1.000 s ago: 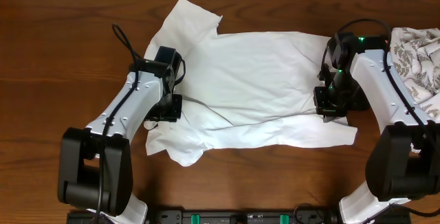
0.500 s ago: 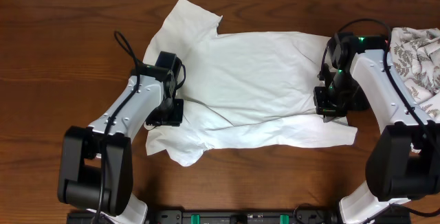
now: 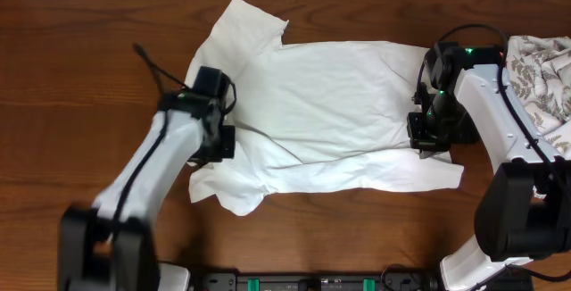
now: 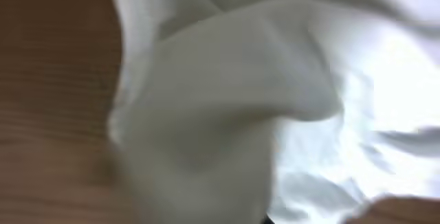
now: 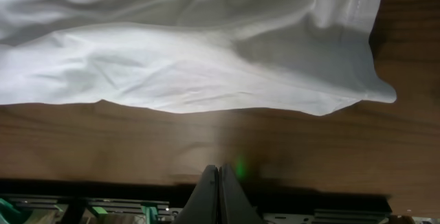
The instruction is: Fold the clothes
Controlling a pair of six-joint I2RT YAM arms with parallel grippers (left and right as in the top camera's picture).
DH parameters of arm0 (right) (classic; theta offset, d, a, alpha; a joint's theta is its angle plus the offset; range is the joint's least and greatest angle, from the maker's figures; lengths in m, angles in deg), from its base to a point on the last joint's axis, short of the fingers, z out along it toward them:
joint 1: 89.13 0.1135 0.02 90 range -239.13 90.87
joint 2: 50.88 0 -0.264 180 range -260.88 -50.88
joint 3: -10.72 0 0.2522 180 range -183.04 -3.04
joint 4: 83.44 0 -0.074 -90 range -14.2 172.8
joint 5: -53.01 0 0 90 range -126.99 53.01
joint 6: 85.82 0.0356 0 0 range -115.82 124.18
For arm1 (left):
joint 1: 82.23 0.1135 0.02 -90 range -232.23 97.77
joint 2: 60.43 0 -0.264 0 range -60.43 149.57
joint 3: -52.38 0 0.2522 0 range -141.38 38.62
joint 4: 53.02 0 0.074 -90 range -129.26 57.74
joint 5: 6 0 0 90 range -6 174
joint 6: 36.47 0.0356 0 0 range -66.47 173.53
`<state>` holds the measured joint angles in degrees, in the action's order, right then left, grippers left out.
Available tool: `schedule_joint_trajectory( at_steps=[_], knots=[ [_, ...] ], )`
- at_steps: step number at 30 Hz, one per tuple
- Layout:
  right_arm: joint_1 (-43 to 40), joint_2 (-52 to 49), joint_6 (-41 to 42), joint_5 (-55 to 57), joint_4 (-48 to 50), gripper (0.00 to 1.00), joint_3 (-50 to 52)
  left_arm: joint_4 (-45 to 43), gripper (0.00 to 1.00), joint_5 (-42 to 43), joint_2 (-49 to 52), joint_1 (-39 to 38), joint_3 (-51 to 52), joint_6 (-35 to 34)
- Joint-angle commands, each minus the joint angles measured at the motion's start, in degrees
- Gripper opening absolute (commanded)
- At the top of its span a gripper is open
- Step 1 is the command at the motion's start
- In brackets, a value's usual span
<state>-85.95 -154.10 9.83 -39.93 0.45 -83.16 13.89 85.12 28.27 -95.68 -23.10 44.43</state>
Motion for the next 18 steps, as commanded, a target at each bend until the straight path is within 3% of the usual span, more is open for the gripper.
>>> schedule_joint_trajectory(
  at_steps=[1,6,11,16,18],
  knots=[
    [-0.59,1.03,1.6,2.03,0.81,0.01,0.02,0.66,0.06,-0.31,-9.29,0.04,-0.5,-1.75],
    [-1.86,7.58,5.4,4.39,3.82,0.01,-0.15,-0.15,0.06,-1.64,-17.4,0.04,-0.5,-1.73],
    [-5.92,16.98,9.88,4.42,5.64,0.01,-0.13,0.15,0.06,-2.23,-18.95,0.04,-0.5,-1.73],
    [-13.07,23.82,10.21,4.39,5.2,0.14,-0.11,0.48,0.06,-2.21,-18.73,0.7,-0.48,-1.73],
    [-15.37,24.61,10.16,4.39,4.68,0.15,-0.09,0.55,0.06,-2.21,-18.73,1.07,-0.48,-1.73]
  ],
)
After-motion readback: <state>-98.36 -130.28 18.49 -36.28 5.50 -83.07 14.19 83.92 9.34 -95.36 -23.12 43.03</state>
